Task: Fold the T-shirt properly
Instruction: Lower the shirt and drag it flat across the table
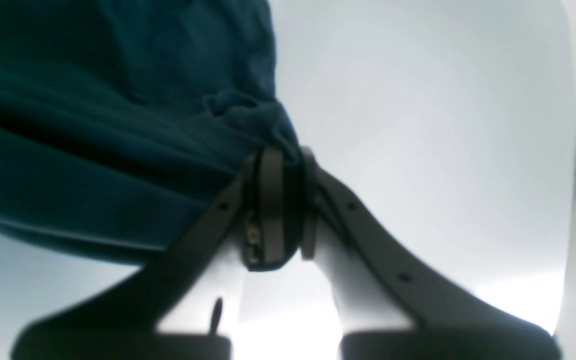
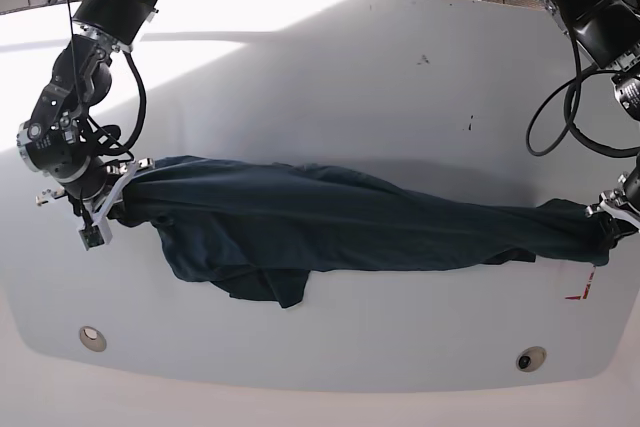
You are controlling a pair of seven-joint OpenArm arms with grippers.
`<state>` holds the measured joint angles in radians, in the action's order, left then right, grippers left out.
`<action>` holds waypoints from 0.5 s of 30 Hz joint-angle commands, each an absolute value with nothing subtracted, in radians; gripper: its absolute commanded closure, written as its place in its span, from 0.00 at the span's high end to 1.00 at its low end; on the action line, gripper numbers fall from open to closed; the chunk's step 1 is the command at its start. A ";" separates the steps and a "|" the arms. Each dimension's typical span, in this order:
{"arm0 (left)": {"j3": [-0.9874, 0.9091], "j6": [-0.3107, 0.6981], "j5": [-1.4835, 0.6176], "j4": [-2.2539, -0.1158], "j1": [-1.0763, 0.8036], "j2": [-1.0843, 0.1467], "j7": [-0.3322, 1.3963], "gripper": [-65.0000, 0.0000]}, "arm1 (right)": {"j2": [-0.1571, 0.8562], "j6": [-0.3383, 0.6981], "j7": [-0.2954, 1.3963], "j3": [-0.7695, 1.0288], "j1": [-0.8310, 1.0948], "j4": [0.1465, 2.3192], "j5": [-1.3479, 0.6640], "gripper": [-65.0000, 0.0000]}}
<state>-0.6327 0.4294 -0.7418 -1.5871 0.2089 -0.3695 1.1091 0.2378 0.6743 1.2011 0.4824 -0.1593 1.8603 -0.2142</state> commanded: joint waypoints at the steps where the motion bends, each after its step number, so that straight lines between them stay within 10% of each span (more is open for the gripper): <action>1: -0.656 0.435 -0.780 -1.620 0.150 -0.390 1.076 0.00 | 0.223 0.670 1.179 0.501 -0.094 1.937 -0.209 0.00; 15: -0.679 0.435 -0.783 -1.670 -0.150 -0.390 1.076 0.00 | 0.160 0.670 1.179 0.507 0.156 1.979 -0.209 0.00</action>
<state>-0.6724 0.4339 -0.7650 -1.6485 -0.1307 -0.3695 1.1023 0.1440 0.6712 1.1973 0.4995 0.1352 1.9579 -0.2134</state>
